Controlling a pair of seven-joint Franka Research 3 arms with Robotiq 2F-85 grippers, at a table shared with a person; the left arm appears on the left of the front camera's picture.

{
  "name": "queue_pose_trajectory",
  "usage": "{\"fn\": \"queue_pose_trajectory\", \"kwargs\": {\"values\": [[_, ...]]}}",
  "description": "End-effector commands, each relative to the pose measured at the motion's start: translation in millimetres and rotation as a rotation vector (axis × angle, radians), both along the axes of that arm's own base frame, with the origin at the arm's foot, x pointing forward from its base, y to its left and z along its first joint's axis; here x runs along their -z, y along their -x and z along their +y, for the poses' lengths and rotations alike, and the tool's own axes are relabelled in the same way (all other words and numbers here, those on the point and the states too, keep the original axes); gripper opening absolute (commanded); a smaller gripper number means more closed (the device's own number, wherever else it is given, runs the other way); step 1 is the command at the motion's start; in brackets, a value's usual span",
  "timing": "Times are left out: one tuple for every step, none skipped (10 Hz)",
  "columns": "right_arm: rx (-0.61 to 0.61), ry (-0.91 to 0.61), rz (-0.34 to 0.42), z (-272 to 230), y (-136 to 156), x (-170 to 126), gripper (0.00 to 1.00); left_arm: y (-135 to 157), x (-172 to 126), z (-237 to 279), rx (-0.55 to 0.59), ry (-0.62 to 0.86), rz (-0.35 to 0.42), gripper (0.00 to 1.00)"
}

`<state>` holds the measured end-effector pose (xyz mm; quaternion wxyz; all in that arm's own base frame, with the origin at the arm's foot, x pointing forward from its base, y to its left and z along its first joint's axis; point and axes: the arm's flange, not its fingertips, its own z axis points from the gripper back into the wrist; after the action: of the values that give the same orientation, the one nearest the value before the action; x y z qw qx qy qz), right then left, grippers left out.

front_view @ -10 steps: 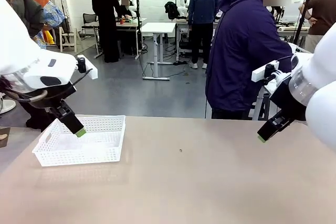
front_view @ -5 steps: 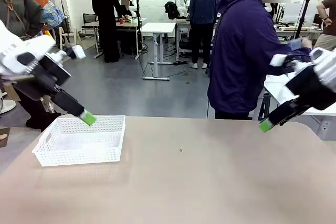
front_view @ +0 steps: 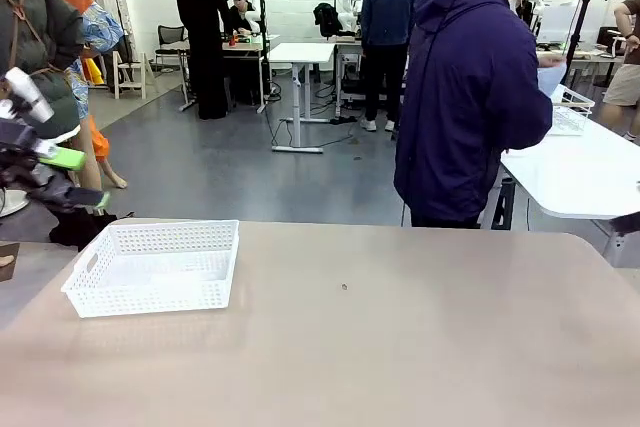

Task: Clean and organize the cups into the basket.
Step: Pick up the Organizing basket and move it to the center of the table, then pick up the Reusable plastic cup from the right side of the table and place it inside the Organizing basket.

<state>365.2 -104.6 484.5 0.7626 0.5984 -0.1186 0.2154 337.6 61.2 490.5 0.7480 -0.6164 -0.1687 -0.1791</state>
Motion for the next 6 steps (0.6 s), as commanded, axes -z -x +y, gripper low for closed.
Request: {"fn": "queue_pose_trajectory", "kwargs": {"values": [[0.088, -0.192, 0.32, -49.1, -29.1, 26.1, 1.0, -0.5, 17.4, 41.8, -0.181, 0.076, 0.225, 1.0], [0.149, -0.235, 0.344, -72.5, -27.4, 37.7, 1.0, 7.6, 21.5, 65.3, -0.214, 0.094, 0.239, 1.0], [0.185, -0.286, 0.355, -91.7, -22.7, 45.7, 1.0, 15.8, 22.4, 86.1, -0.24, 0.114, 0.25, 1.0], [0.217, -0.312, 0.356, -108.8, -13.2, 47.8, 1.0, 30.2, 22.4, 103.5, -0.271, 0.11, 0.257, 1.0], [0.248, -0.329, 0.348, -126.6, 1.0, 46.6, 1.0, 46.4, 21.5, 122.2, -0.299, 0.105, 0.261, 1.0], [0.285, -0.321, 0.341, -137.6, 14.8, 43.7, 1.0, 58.3, 18.1, 137.7, -0.324, 0.101, 0.26, 1.0]]}}
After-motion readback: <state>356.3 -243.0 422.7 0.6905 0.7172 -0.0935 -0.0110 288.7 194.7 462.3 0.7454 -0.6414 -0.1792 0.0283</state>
